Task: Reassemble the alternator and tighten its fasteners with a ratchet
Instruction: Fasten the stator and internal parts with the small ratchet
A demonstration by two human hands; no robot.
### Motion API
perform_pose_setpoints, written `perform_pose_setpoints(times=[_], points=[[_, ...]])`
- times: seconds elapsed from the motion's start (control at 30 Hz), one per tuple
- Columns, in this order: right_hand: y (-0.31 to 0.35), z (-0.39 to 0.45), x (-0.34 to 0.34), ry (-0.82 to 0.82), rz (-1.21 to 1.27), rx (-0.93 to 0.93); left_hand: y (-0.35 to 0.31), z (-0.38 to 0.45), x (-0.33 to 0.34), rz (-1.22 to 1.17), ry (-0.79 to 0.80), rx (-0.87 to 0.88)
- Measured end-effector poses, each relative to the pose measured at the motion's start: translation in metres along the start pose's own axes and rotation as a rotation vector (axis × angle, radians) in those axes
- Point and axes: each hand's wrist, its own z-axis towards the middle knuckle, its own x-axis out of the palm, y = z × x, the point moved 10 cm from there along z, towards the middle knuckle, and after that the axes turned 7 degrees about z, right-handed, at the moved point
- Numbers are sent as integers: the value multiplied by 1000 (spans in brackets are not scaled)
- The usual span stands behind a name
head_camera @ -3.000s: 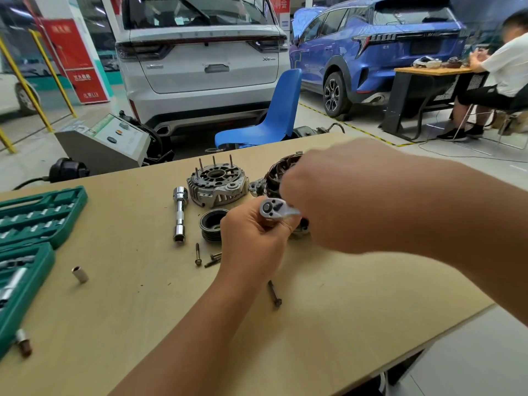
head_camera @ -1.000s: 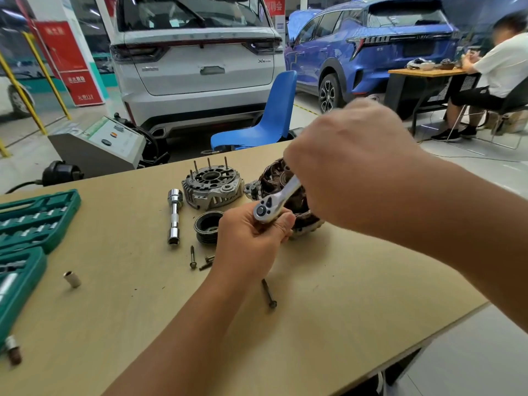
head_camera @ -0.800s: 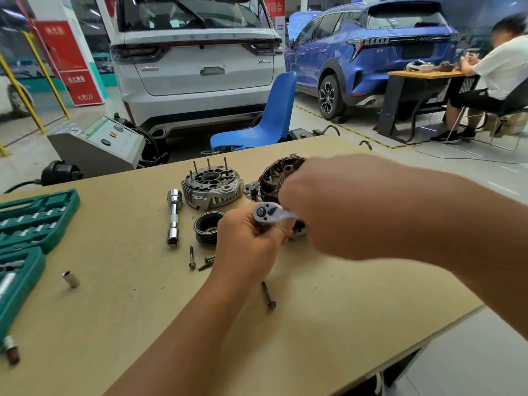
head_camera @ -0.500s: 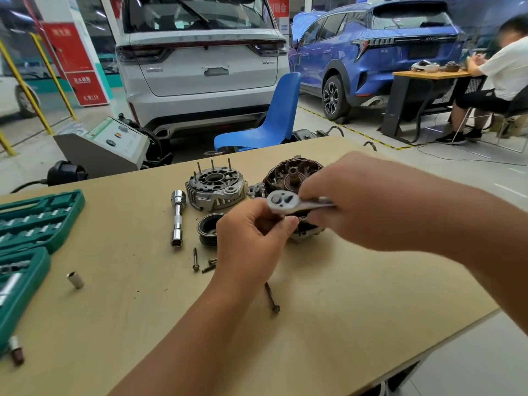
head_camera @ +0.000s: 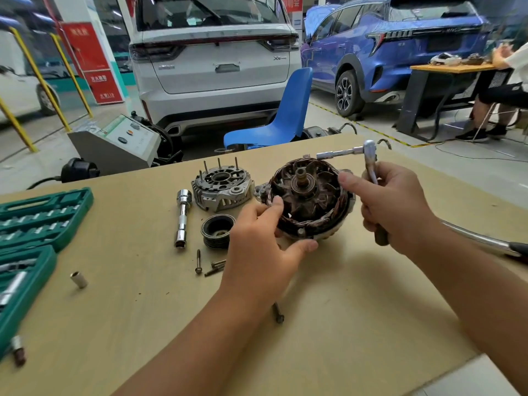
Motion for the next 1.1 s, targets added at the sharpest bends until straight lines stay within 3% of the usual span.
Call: perform_pose_setpoints(times=[0.2,0.4,0.63,0.8,1.1], points=[[-16,9,15,59,139,36,7,11,6,20,41,16],[-19,26,24,-19,83,91,30,42,19,-2,183,-64],[-8,57,35,-50,-118,115,51,49,18,-102,164,-148],[-9,58,34,-79,-117,33,50,38,16,-144,39,-184],[3,54,32,-131,-170,-168,64,28,35,-374,100,-324]])
